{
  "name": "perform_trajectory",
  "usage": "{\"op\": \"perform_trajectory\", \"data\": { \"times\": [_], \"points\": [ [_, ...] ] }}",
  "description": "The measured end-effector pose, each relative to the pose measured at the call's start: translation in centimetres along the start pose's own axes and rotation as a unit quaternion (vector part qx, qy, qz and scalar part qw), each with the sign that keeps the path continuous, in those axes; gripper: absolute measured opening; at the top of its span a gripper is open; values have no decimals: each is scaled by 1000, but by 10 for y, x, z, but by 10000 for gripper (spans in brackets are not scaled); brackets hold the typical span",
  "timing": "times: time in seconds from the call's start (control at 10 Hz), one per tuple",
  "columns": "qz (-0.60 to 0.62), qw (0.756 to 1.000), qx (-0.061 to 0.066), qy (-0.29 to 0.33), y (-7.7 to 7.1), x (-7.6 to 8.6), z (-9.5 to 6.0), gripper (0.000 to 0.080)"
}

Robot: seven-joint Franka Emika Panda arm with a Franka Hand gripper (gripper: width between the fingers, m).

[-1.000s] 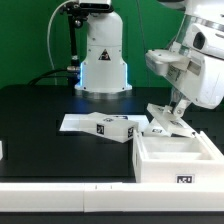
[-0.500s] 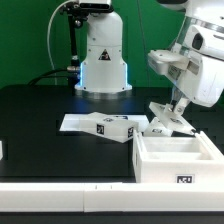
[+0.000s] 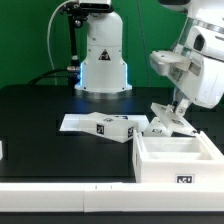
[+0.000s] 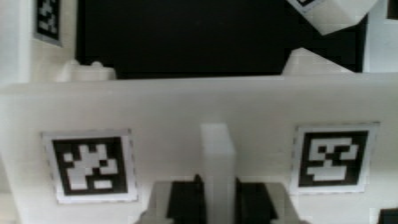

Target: Assemble cabinet

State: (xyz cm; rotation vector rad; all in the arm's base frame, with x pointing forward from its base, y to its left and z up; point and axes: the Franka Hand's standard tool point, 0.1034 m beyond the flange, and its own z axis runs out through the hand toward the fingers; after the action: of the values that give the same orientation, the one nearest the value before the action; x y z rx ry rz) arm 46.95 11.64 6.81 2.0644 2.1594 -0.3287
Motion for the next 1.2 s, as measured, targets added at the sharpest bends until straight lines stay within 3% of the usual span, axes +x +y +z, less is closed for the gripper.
{"op": "perform_trajectory", "data": {
  "times": [0.8, 1.0, 1.2],
  "points": [
    [6, 1000, 1, -4, 9, -3, -4, 64],
    [10, 1000, 0, -4, 18, -4, -1, 64],
    [16, 1000, -7, -3, 39, -3, 1, 64]
  ]
}}
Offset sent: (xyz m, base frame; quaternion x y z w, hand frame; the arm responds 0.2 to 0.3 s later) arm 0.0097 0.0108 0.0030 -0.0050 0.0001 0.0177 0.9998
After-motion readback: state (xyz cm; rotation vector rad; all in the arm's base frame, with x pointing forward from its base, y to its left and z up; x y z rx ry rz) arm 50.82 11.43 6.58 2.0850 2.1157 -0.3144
